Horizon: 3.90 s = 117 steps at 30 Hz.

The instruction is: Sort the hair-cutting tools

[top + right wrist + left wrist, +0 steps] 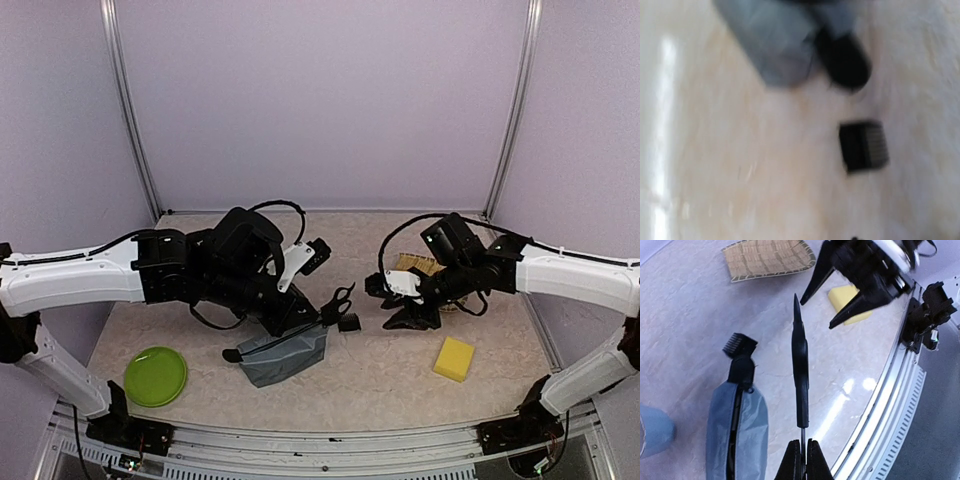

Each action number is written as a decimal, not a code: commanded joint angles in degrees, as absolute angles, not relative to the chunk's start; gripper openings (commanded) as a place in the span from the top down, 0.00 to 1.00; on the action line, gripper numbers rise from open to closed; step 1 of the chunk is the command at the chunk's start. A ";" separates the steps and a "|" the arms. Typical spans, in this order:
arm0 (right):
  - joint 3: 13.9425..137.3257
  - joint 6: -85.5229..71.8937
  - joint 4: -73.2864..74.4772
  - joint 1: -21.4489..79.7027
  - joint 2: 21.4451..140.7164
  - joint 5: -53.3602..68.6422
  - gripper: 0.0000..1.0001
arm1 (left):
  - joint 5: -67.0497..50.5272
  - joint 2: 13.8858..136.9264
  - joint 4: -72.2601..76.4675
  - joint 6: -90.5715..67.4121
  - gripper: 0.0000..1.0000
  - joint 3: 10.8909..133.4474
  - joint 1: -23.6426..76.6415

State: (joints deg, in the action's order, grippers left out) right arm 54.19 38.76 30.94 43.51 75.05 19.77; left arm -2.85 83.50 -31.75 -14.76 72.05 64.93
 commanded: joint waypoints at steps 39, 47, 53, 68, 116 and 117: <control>93.79 21.00 49.85 35.51 127.20 65.49 0.62 | 8.42 85.08 -44.71 -3.86 1.00 70.14 61.26; 96.01 20.31 50.46 35.55 129.71 65.64 0.58 | 6.42 85.18 -42.05 -3.61 1.00 67.36 59.80; 98.99 22.22 52.48 35.51 130.45 69.48 0.58 | 5.32 86.81 -41.50 -3.21 1.00 66.43 59.68; 102.09 21.96 54.62 35.51 133.28 73.26 0.85 | 7.41 86.62 -43.84 -4.01 1.00 64.64 59.76; 87.35 21.11 50.31 35.95 117.33 75.43 1.00 | 8.05 103.47 -56.27 3.52 1.00 82.53 63.66; 87.43 21.48 50.63 35.96 117.30 75.45 1.00 | 8.52 104.65 -56.07 4.58 1.00 83.86 63.47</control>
